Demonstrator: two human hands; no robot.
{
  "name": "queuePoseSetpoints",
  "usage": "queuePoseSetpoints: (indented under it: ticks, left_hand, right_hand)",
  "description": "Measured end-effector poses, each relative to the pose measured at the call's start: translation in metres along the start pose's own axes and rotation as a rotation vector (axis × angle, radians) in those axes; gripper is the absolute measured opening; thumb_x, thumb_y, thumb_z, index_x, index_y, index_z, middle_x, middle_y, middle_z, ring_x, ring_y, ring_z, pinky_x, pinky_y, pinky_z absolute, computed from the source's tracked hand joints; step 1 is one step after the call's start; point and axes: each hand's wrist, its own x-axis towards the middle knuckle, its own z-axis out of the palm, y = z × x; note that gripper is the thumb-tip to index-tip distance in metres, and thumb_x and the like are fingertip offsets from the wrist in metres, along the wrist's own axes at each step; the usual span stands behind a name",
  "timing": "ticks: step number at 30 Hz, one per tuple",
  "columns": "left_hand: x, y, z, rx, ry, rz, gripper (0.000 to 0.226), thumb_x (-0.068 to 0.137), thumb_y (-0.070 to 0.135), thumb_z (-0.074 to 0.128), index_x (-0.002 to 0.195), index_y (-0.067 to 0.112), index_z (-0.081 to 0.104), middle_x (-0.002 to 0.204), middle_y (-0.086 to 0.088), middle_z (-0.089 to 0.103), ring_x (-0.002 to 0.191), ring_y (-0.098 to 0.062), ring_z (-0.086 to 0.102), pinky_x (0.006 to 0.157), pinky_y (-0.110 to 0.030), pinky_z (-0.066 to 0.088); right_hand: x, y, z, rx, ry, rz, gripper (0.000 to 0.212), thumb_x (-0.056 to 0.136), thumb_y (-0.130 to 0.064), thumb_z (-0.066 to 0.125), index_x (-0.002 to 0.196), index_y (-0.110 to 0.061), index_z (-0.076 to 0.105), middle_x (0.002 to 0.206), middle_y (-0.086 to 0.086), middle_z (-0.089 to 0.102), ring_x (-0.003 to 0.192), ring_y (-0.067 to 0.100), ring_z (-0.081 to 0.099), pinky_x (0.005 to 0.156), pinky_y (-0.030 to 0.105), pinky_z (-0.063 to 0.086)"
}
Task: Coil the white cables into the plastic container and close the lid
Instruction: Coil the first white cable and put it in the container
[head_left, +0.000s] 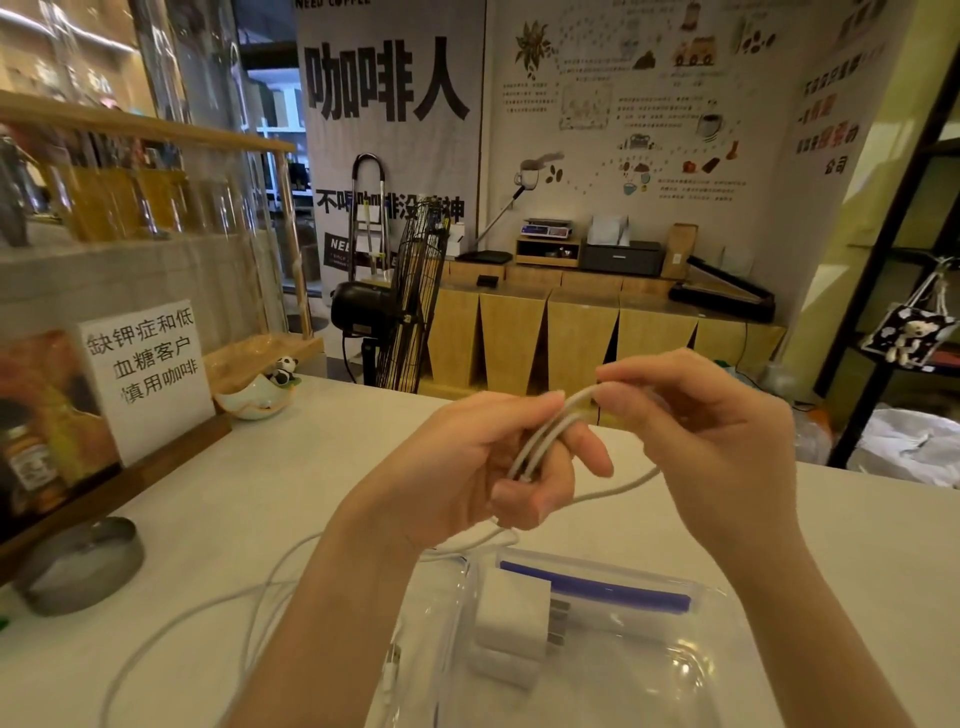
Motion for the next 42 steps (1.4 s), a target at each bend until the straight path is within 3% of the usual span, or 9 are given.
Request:
queuePoseSetpoints:
  ticks: [5,9,14,19,24,27,31,36,42]
  left_hand:
    - [0.000,0.006,0.003,-0.384,-0.124,0.159,0.028,0.093,0.020,0.037,0.088,0.002,0.057,0.054,0.001,0.055,0.044,-0.006,0.037,0.043,-0.016,0.036]
    - [0.002,0.011,0.001,-0.767,-0.202,0.305,0.023,0.096,0.013,0.034,0.098,-0.004,0.050,0.066,-0.012,0.062,0.052,-0.017,0.050,0.053,-0.022,0.040]
    - [-0.003,0.013,-0.008,-0.847,-0.062,0.434,0.030,0.098,0.016,0.029,0.100,-0.004,0.050,0.070,-0.016,0.061,0.060,-0.022,0.056,0.057,-0.025,0.042]
    - [0.002,0.010,-0.009,-0.439,0.418,0.497,0.025,0.087,0.022,0.038,0.083,0.005,0.056,0.049,0.003,0.054,0.040,-0.004,0.043,0.039,-0.015,0.039]
    - [-0.001,0.008,-0.014,-0.017,0.560,0.427,0.030,0.094,0.019,0.030,0.090,0.003,0.055,0.050,0.004,0.055,0.046,-0.007,0.042,0.045,-0.017,0.039]
    - [-0.001,0.006,-0.015,0.131,0.591,0.448,0.031,0.096,0.017,0.028,0.091,0.004,0.056,0.051,0.004,0.058,0.046,-0.005,0.045,0.047,-0.016,0.041]
    - [0.004,0.000,-0.008,0.607,0.670,0.456,0.026,0.094,0.016,0.033,0.088,0.008,0.057,0.060,0.003,0.060,0.048,-0.002,0.048,0.048,-0.013,0.042]
    - [0.005,-0.006,0.000,0.832,0.508,0.280,0.029,0.094,0.021,0.038,0.077,0.009,0.058,0.050,0.008,0.053,0.044,-0.001,0.047,0.045,-0.011,0.037]
    - [-0.006,0.006,-0.002,0.413,0.070,0.001,0.047,0.091,0.042,0.034,0.059,0.021,0.062,0.037,0.009,0.047,0.034,-0.006,0.035,0.039,-0.018,0.029]
  right_hand:
    - [-0.005,0.004,0.013,0.435,0.072,0.393,0.023,0.073,-0.030,0.054,0.086,-0.019,0.069,0.053,-0.006,0.060,0.041,0.006,0.047,0.039,0.015,0.041]
    - [-0.015,0.003,0.038,0.539,-0.082,0.585,0.024,0.082,-0.032,0.045,0.090,-0.024,0.067,0.059,-0.001,0.066,0.053,0.012,0.060,0.053,0.018,0.051]
    - [-0.030,-0.005,0.062,0.369,-0.408,0.558,0.025,0.094,-0.021,0.039,0.103,-0.025,0.062,0.075,-0.002,0.069,0.074,0.006,0.064,0.077,0.012,0.048]
    - [-0.035,-0.019,0.067,0.129,-0.584,0.425,0.022,0.095,-0.024,0.036,0.107,-0.022,0.055,0.069,-0.010,0.060,0.063,0.001,0.053,0.065,0.017,0.043]
    - [-0.031,-0.018,0.056,-0.015,-0.523,0.355,0.025,0.095,-0.028,0.037,0.114,-0.035,0.051,0.066,-0.007,0.055,0.066,0.014,0.052,0.068,0.033,0.048]
    - [-0.029,-0.017,0.051,-0.126,-0.537,0.259,0.029,0.094,-0.029,0.037,0.119,-0.035,0.049,0.072,-0.001,0.061,0.071,0.015,0.053,0.069,0.033,0.049]
    - [-0.023,-0.019,0.039,-0.186,-0.442,0.134,0.022,0.091,-0.027,0.043,0.105,-0.034,0.057,0.070,-0.003,0.064,0.070,0.013,0.056,0.063,0.031,0.047]
    - [-0.013,-0.019,0.015,-0.185,-0.298,0.024,0.023,0.082,-0.035,0.043,0.100,-0.036,0.057,0.077,-0.028,0.058,0.082,-0.005,0.058,0.068,0.006,0.046]
    - [-0.003,-0.018,-0.004,0.045,-0.248,0.079,0.022,0.076,-0.033,0.055,0.096,-0.034,0.064,0.084,-0.010,0.066,0.077,0.011,0.062,0.064,0.018,0.052]
